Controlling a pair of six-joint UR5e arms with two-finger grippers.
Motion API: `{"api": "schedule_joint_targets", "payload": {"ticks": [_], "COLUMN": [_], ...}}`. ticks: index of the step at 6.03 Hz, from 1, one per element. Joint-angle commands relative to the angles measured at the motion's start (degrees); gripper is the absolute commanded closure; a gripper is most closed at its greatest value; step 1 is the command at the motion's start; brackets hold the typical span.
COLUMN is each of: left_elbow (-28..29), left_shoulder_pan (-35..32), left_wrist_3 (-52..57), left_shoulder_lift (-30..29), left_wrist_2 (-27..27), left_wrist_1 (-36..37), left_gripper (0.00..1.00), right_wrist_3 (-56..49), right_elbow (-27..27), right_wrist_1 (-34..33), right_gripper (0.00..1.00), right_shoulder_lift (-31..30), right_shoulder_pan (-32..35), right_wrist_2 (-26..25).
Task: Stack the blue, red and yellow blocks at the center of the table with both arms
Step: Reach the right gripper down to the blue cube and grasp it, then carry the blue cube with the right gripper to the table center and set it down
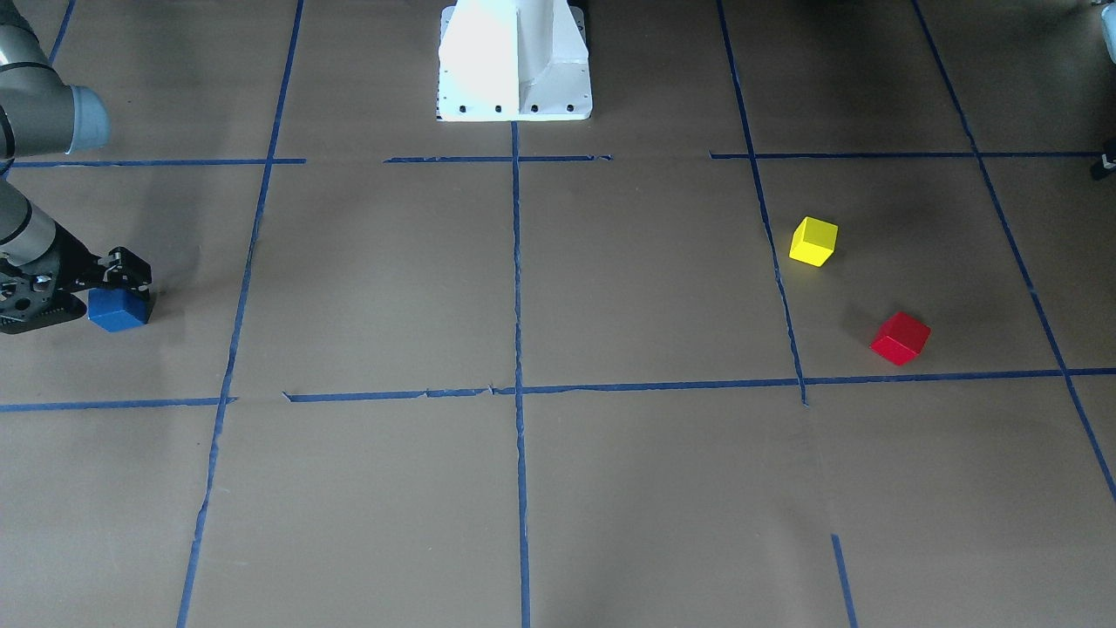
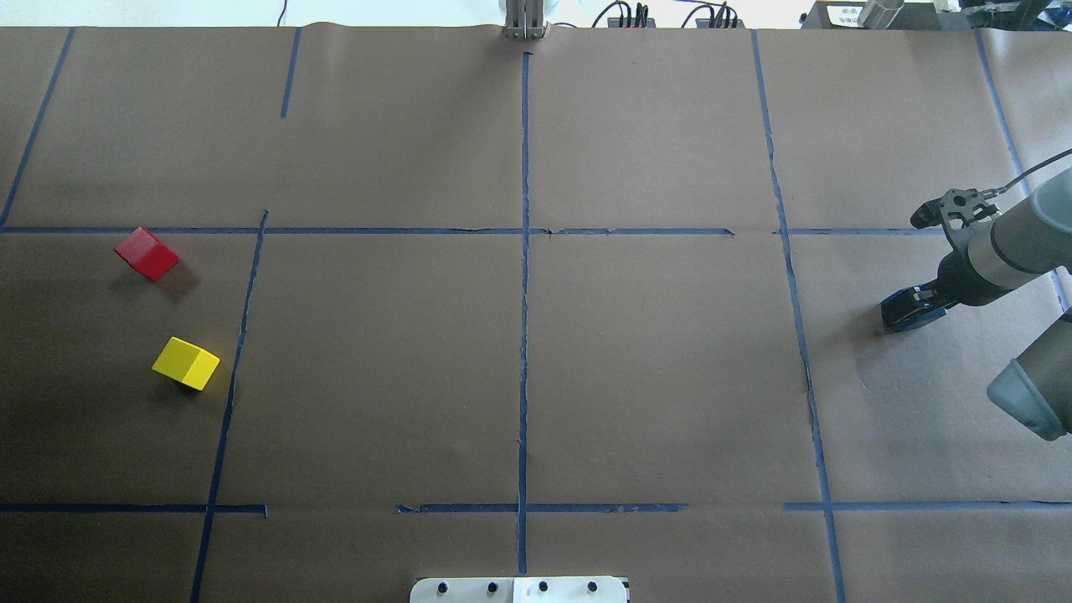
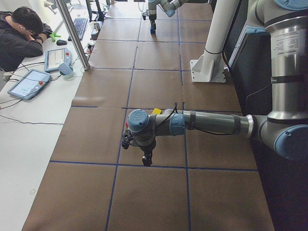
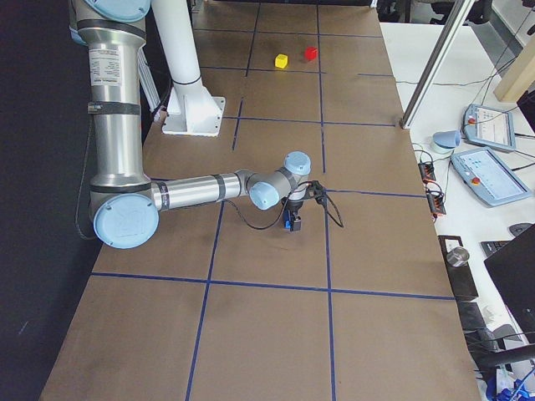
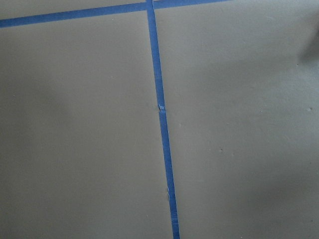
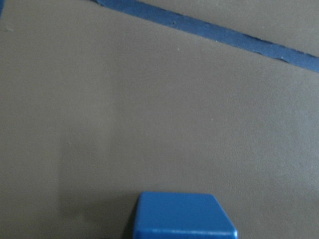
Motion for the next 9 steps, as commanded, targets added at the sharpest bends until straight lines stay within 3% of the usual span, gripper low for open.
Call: {"api": "schedule_joint_targets", "payload": {"ticks": [1,2,3,4,5,6,7,9], "left_elbow": [-0.08,-0.16,-0.25,-0.25,-0.43,-0.52,-0.69,-0.78], "left_shoulder_pan": [0.0,0.0,0.0,0.0,0.0,0.0,0.0,-0.09], "left_wrist_3": [0.0,0.0,0.0,0.0,0.0,0.0,0.0,0.0], "left_shoulder_lift": [0.0,0.0,0.0,0.0,0.0,0.0,0.0,0.0], "left_wrist_2": [0.0,0.0,0.0,0.0,0.0,0.0,0.0,0.0], "left_wrist_1": [0.08,0.08,0.08,0.08,0.0,0.0,-0.09,-0.27], "left_gripper": [0.0,0.0,0.0,0.0,0.0,0.0,0.0,0.0], "right_wrist_3": [0.06,1.28,1.64,3.56,11.24,19.58,24.8,32.37], "right_elbow": [-0.4,-0.14,1.0,6.4,8.46,7.87,7.34,-0.87], "right_wrist_1": [-0.01,-0.01,0.08,-0.53,-0.88,-3.84,-7.53,-17.29], "right_gripper": [0.5,0.73,0.78,0.79,0.76,0.75,0.74,0.74], "right_shoulder_lift": [0.04,0.04,0.22,0.22,3.18,9.56,15.36,31.78], "right_shoulder_pan": [-0.28,-0.28,-0.19,-0.19,-0.54,-4.46,-8.76,-14.14], "right_wrist_2": [0.07,-0.02,0.24,0.59,0.51,-0.1,-4.63,-9.49]}}
